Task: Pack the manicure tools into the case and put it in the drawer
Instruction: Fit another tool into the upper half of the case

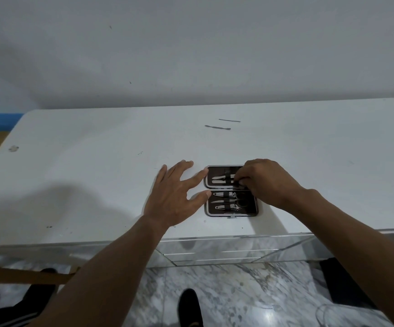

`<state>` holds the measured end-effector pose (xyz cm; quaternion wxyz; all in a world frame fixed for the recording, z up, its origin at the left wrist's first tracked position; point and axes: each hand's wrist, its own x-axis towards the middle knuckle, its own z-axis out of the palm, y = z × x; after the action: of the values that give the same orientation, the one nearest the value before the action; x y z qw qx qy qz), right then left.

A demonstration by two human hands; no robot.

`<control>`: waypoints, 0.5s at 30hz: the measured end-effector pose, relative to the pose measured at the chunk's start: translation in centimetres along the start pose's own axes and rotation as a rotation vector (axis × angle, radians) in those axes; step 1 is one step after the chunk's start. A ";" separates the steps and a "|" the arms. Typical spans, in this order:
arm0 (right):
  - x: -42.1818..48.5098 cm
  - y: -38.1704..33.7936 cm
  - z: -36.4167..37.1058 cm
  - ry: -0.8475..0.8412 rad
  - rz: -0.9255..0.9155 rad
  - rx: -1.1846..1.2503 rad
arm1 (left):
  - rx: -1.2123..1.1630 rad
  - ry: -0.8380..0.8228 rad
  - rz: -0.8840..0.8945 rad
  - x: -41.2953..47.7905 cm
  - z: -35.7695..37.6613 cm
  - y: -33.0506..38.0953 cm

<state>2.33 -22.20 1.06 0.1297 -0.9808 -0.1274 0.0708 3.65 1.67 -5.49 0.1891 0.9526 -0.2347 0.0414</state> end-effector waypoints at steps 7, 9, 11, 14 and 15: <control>0.1 0.0 -1.0 0.082 0.073 0.055 | -0.006 -0.012 -0.002 0.0 -0.1 0.0; 0.6 0.0 -1.4 0.078 0.098 0.064 | -0.006 -0.012 -0.002 0.0 -0.2 0.0; 1.4 -0.1 -1.9 0.067 0.134 0.076 | -0.006 -0.018 -0.006 0.0 -0.3 0.0; 3.2 -0.5 -2.3 0.057 0.168 0.082 | -0.007 -0.018 -0.007 0.0 -0.5 0.1; 4.0 -0.6 -2.4 0.052 0.177 0.083 | -0.006 -0.019 -0.009 0.0 -0.6 0.2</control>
<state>6.43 -21.10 3.08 0.1666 -0.9835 -0.0338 0.0618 3.58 1.73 -4.90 0.1901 0.9534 -0.2324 0.0309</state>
